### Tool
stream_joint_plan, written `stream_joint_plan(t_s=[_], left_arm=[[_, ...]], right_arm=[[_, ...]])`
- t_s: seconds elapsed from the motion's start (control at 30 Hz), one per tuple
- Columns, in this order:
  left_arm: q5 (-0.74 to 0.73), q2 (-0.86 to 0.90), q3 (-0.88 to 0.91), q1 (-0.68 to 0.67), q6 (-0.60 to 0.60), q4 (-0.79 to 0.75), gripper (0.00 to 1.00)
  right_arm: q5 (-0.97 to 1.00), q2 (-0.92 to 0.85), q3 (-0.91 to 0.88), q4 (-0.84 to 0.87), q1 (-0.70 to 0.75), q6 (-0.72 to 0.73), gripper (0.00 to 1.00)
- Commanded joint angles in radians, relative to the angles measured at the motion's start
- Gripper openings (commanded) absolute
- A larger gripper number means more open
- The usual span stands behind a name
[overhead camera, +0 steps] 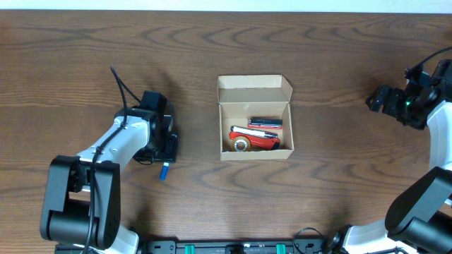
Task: Pack container
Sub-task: 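Lower and close the left gripper on the blue whiteboard marker, then carry the blue marker right into the box and release it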
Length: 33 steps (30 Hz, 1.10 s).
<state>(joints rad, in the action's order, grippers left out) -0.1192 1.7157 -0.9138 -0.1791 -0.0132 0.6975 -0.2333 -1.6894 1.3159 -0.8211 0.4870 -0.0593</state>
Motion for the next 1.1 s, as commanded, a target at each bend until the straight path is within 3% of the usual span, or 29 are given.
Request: stream_joint_plan(t_s=[0.0, 0.1, 0.17, 0.47, 0.73, 0.87, 1.07], left_arm=[[-0.017, 0.033, 0.001, 0.002, 0.006, -0.002, 0.43], [-0.031, 0.033, 0.001, 0.002, 0.006, -0.003, 0.25], [-0.032, 0.033, 0.001, 0.002, 0.006, -0.004, 0.06], [-0.121, 0.015, -0.067, 0.001, 0.019, 0.029, 0.06], [-0.167, -0.130, -0.384, -0.048, 0.170, 0.164, 0.06], [-0.167, -0.174, -0.560, -0.124, 0.319, 0.206, 0.06], [-0.163, -0.173, -0.668, -0.309, 0.686, 0.274, 0.06]], right_arm=[[-0.011, 0.002, -0.002, -0.002, 0.002, -0.009, 0.99], [-0.011, 0.002, -0.002, -0.002, 0.002, -0.009, 0.99], [-0.011, 0.002, -0.002, -0.002, 0.002, -0.009, 0.99], [-0.011, 0.002, -0.002, -0.002, 0.003, -0.009, 0.99], [-0.010, 0.002, -0.002, 0.016, 0.016, -0.011, 0.99], [-0.010, 0.002, -0.002, 0.029, 0.047, 0.034, 0.99], [-0.011, 0.002, -0.002, 0.032, 0.098, 0.056, 0.99]])
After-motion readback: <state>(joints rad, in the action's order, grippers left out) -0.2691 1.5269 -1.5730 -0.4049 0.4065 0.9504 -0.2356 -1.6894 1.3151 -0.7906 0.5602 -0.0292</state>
